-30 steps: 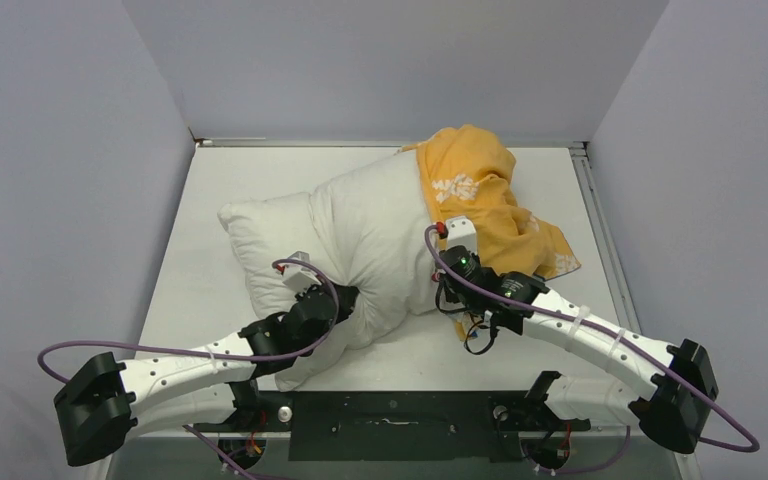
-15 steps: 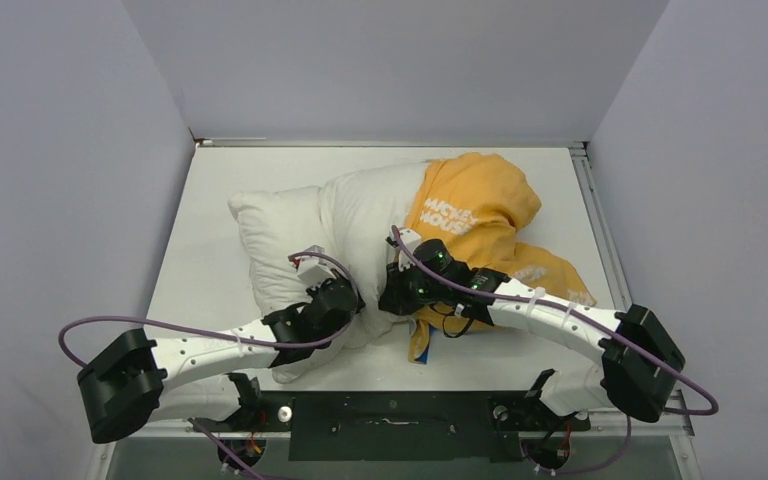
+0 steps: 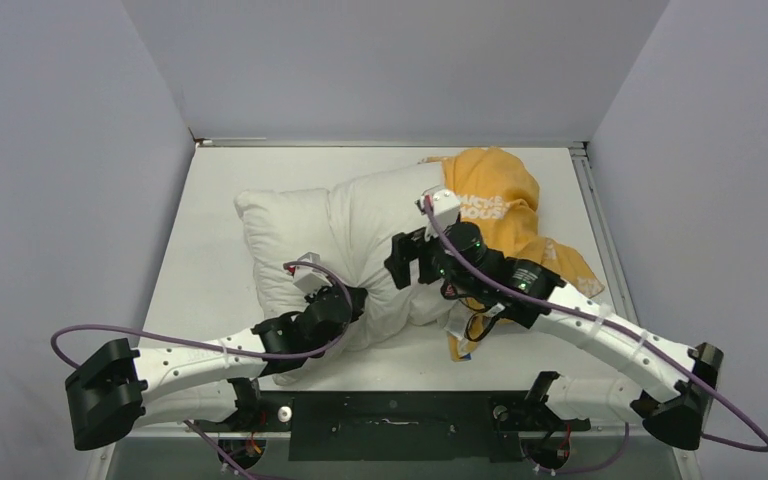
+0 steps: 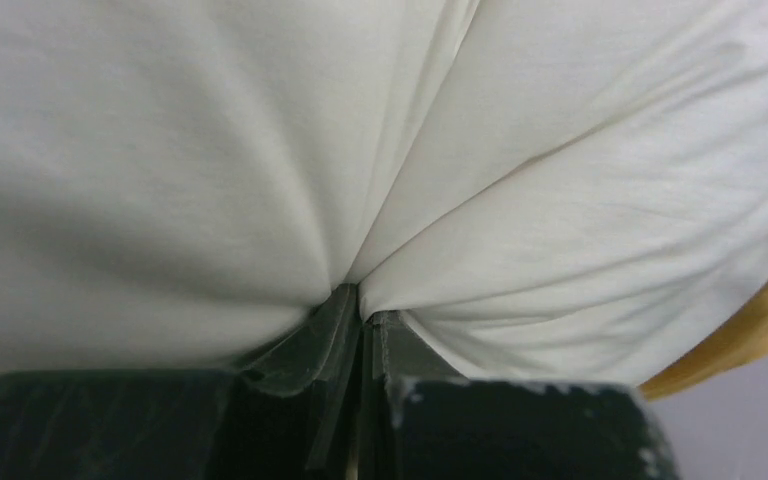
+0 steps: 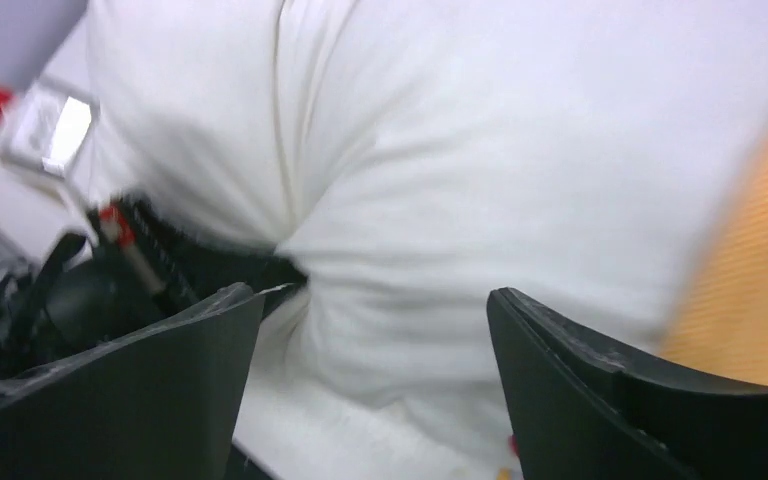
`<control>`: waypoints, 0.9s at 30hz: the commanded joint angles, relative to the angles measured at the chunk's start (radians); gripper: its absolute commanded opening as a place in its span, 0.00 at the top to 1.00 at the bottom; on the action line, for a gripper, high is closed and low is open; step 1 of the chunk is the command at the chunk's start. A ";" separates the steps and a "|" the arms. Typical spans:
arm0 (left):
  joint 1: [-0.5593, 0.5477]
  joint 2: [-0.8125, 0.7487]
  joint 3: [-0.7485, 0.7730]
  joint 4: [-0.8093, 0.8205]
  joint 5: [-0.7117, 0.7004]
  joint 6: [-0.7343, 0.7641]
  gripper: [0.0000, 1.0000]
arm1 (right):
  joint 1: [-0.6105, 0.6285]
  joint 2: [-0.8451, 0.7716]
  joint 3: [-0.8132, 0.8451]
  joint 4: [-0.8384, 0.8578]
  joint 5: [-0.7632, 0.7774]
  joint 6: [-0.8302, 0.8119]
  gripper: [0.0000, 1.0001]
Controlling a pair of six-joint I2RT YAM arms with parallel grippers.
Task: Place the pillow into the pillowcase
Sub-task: Stuff the pillow into the pillowcase.
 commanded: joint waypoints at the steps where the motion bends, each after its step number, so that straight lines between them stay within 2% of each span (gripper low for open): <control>1: -0.023 -0.012 -0.050 -0.100 0.108 -0.046 1.00 | -0.032 -0.056 0.160 -0.036 0.384 -0.109 0.06; 3: -0.023 -0.010 -0.047 -0.101 0.108 -0.043 1.00 | -0.106 -0.017 0.226 -0.042 0.405 -0.144 0.00; 6: -0.023 -0.001 -0.036 -0.101 0.120 -0.032 1.00 | -0.280 0.099 0.331 -0.066 0.334 -0.180 0.00; 10: -0.023 0.013 -0.024 -0.098 0.134 -0.020 1.00 | -0.425 0.261 0.473 -0.084 0.240 -0.204 0.00; 16: -0.022 0.033 -0.025 -0.088 0.154 -0.014 1.00 | -0.494 0.491 0.629 -0.085 0.164 -0.211 0.08; 19: -0.023 0.039 -0.028 -0.085 0.161 -0.014 1.00 | -0.512 0.579 0.704 -0.100 0.114 -0.211 0.16; 20: -0.023 0.040 -0.028 -0.082 0.164 -0.014 1.00 | -0.516 0.601 0.724 -0.105 0.099 -0.210 0.20; 22: -0.023 0.041 -0.030 -0.081 0.167 -0.014 1.00 | -0.520 0.647 0.765 -0.125 0.070 -0.208 0.47; 24: -0.023 0.037 -0.031 -0.083 0.167 -0.011 1.00 | -0.520 0.678 0.798 -0.148 0.028 -0.214 0.82; 25: -0.023 0.035 -0.030 -0.086 0.165 -0.009 1.00 | -0.520 0.681 0.802 -0.151 0.004 -0.214 0.93; 27: -0.022 0.029 -0.030 -0.093 0.161 -0.008 1.00 | -0.518 0.648 0.778 -0.124 -0.088 -0.208 0.95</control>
